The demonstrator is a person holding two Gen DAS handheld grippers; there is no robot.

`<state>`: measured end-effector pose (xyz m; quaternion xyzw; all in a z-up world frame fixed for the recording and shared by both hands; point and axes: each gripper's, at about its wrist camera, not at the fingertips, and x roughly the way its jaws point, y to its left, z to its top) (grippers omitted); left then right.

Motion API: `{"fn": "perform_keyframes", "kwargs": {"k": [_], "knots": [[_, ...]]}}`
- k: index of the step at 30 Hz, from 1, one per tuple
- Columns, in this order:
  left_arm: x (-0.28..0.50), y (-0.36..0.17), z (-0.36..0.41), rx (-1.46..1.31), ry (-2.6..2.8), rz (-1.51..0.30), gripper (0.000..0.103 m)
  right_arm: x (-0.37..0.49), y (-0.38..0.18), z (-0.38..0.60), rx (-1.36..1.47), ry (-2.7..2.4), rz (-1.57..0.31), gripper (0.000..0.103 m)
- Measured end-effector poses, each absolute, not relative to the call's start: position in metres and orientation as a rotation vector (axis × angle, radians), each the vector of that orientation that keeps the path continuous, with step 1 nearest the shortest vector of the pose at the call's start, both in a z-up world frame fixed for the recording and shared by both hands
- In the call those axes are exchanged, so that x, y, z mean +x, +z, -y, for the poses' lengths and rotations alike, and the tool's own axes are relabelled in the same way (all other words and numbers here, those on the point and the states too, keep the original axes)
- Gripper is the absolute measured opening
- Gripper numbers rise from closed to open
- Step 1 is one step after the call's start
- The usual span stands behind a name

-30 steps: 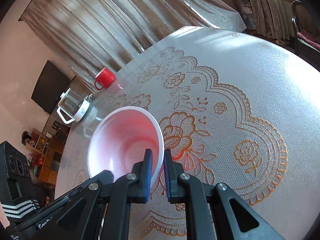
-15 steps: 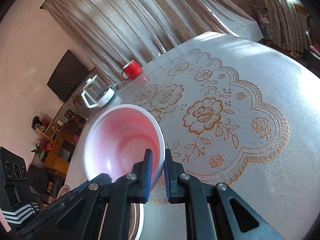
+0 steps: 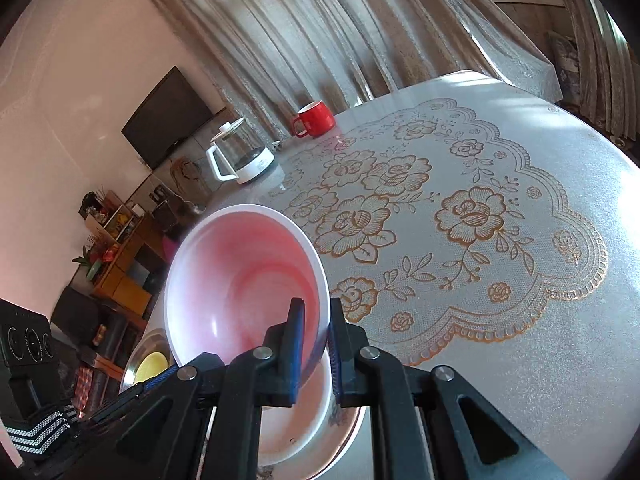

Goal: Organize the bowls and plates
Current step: 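Lift and carry the red bowl over the steel bowl with the right tool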

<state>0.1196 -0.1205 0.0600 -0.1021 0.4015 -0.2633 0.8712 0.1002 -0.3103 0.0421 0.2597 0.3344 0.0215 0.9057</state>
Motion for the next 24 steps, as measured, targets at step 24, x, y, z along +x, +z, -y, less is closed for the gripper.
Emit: {"fn": "perform_keyframes", "kwargs": {"k": [24], "knots": [[0.094, 0.047, -0.076, -0.474, -0.261, -0.763, 0.022, 0.144, 0.039, 0.119, 0.303, 0.405, -0.844, 0.010]]}}
